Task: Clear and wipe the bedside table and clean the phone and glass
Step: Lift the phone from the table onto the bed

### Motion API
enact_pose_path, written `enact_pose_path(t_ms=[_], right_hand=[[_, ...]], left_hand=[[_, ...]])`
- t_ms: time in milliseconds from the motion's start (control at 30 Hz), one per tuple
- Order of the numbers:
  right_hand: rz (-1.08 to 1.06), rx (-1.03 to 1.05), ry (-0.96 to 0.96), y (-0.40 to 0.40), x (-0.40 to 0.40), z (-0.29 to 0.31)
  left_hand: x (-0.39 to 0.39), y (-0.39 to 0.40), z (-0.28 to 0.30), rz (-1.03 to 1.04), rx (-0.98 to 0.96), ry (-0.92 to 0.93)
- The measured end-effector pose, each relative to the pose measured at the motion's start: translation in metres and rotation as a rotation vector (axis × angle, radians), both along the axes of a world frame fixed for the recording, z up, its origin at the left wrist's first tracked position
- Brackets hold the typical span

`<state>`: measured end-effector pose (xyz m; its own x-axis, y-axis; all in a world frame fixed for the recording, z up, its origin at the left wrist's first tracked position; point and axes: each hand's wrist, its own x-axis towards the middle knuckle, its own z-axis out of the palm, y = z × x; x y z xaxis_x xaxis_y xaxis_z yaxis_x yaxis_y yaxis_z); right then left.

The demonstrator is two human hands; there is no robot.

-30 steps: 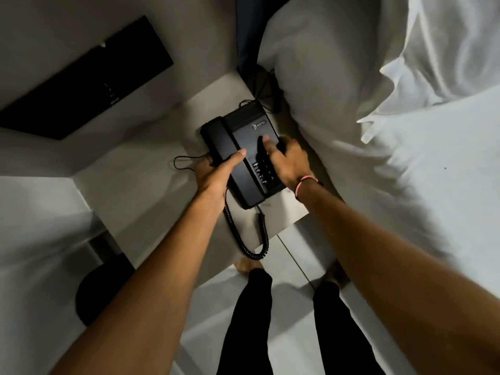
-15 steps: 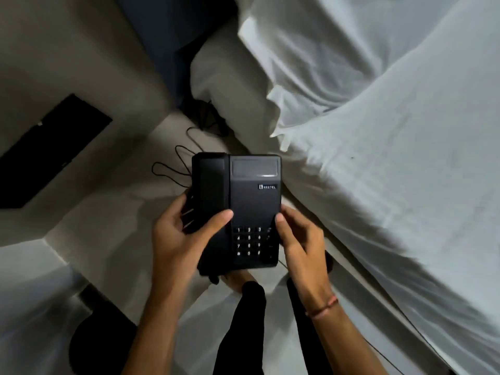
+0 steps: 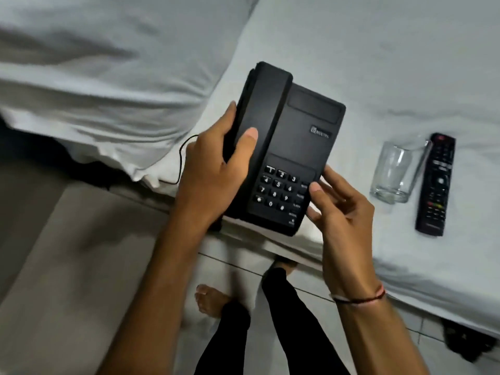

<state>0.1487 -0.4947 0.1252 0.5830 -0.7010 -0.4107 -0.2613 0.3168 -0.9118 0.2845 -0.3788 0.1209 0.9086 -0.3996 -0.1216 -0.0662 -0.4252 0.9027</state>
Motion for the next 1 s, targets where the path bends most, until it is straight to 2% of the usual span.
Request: enact_pose_path(t_ms=[167, 333, 500, 633, 833, 1000], right_hand=[[-0.075, -0.100, -0.006, -0.061, 0.023, -0.028], [0.041, -0.165, 0.120, -0.092, 0.033, -0.070], [0.169, -0.220, 0.189, -0.098, 0.020, -0.080], [0.293, -0.337, 0.232, -0.104, 0.015, -0.079], [0.444, -0.501, 0.229, -0.113, 0.015, -0.080], [0.580, -0.486, 0.210, -0.109, 0.011, -0.070]], left_hand=[[0.020, -0.064, -0.034, -0.135, 0.011, 0.006], [0.012, -0.092, -0.071, -0.100, 0.076, 0.047], [0.018, -0.093, -0.076, -0.114, 0.070, 0.094], [0.026, -0.090, -0.075, -0.193, 0.040, 0.138], [0.028, -0.092, -0.073, -0.161, 0.080, 0.172], [0.008, -0.095, -0.062, -0.054, 0.223, 0.061]])
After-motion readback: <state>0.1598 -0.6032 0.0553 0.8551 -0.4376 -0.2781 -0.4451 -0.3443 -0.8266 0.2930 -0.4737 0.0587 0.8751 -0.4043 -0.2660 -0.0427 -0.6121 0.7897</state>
